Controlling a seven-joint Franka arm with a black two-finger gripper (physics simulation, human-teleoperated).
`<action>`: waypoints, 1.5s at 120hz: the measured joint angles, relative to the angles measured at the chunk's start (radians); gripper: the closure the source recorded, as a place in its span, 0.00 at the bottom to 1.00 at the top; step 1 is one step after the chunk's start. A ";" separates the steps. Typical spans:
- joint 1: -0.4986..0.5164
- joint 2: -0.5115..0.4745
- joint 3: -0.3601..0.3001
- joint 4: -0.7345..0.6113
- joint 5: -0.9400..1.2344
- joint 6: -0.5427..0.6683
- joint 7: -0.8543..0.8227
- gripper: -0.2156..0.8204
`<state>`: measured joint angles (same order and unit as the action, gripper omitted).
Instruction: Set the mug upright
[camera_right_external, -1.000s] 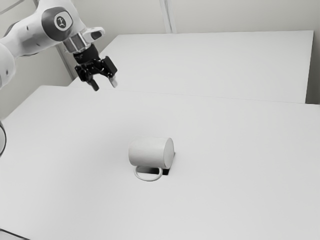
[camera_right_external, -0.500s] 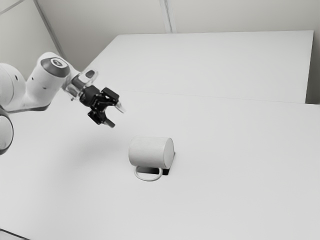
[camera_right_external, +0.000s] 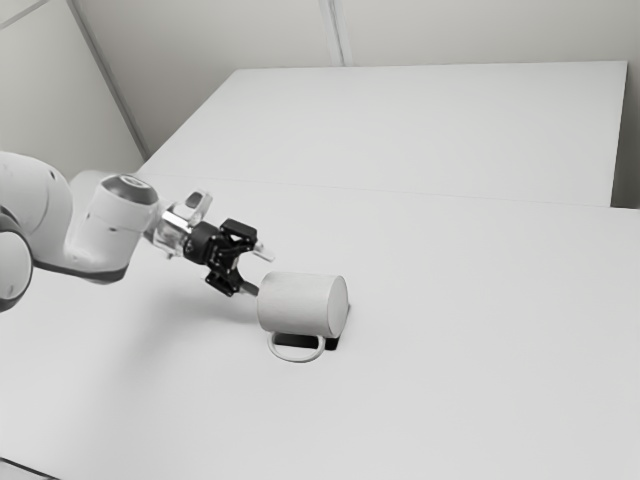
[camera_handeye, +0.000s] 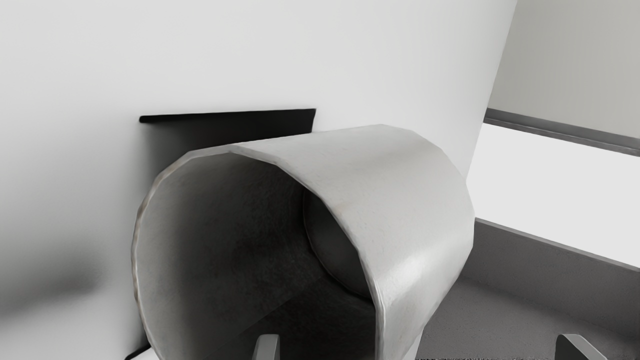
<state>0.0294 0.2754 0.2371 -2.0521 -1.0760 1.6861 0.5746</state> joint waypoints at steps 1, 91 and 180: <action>0.000 0.000 -0.001 -0.002 -0.002 0.001 0.002 0.21; 0.000 -0.032 -0.045 -0.032 -0.111 0.004 0.154 0.93; -0.002 -0.167 -0.186 0.148 0.918 0.260 -0.069 0.96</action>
<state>0.0274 0.1081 0.0513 -1.9043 -0.1584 1.9458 0.5057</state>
